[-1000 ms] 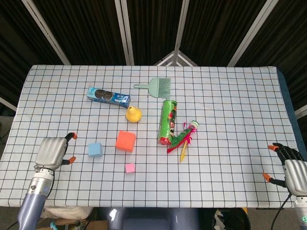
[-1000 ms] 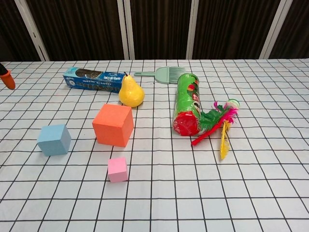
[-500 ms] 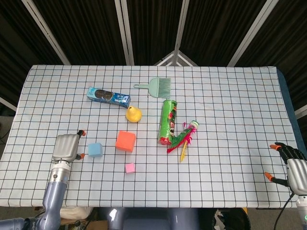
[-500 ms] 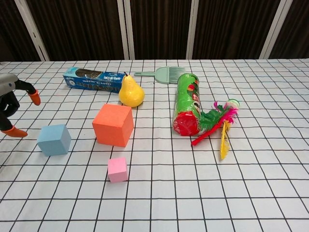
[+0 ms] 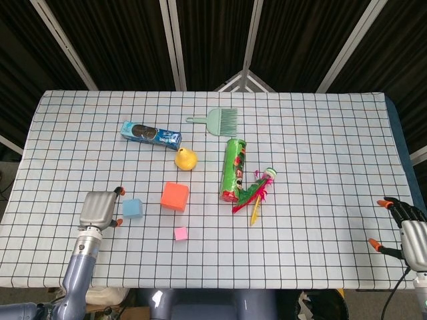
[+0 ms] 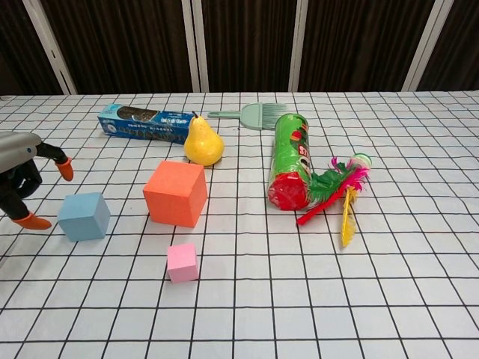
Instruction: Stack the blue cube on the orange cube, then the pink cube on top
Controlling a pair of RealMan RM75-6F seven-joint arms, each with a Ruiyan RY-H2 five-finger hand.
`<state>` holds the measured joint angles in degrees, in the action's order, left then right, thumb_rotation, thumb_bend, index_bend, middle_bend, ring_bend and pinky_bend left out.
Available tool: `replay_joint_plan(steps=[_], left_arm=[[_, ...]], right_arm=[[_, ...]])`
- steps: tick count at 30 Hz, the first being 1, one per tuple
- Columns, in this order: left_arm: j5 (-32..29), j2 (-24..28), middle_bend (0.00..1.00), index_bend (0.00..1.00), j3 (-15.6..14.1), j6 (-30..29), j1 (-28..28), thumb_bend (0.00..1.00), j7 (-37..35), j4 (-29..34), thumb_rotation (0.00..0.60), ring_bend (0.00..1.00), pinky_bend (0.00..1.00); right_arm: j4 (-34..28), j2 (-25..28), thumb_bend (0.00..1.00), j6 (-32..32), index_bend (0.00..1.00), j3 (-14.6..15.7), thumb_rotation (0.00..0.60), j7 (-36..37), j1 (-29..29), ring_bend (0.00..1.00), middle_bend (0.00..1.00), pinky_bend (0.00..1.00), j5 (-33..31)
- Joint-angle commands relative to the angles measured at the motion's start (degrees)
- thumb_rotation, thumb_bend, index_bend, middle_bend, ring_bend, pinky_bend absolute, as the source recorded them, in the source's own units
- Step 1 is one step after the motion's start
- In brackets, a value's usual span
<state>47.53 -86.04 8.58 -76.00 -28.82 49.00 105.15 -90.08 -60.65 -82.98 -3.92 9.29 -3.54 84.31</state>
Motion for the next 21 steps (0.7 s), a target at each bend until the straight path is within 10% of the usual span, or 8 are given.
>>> replay_joint_plan(steps=[1, 21], left_arm=[[0.1, -0.3, 0.82, 0.33, -0.1, 0.2, -0.3, 0.16, -0.6, -0.6, 0.600, 0.71, 0.86], [-1.1, -4.1, 0.82, 0.34, -0.3, 2.1, -2.4, 0.16, -3.1, -5.8, 0.600, 0.71, 0.87]], right_arm=[[0.0, 0.1, 0.17, 0.0, 0.25, 0.0, 0.600, 0.1, 0.0, 0.19, 0.20, 0.20, -0.1], [0.7, 0.0, 0.17, -0.3, 0.25, -0.3, 0.600, 0.8, 0.2, 0.19, 0.20, 0.20, -0.4]])
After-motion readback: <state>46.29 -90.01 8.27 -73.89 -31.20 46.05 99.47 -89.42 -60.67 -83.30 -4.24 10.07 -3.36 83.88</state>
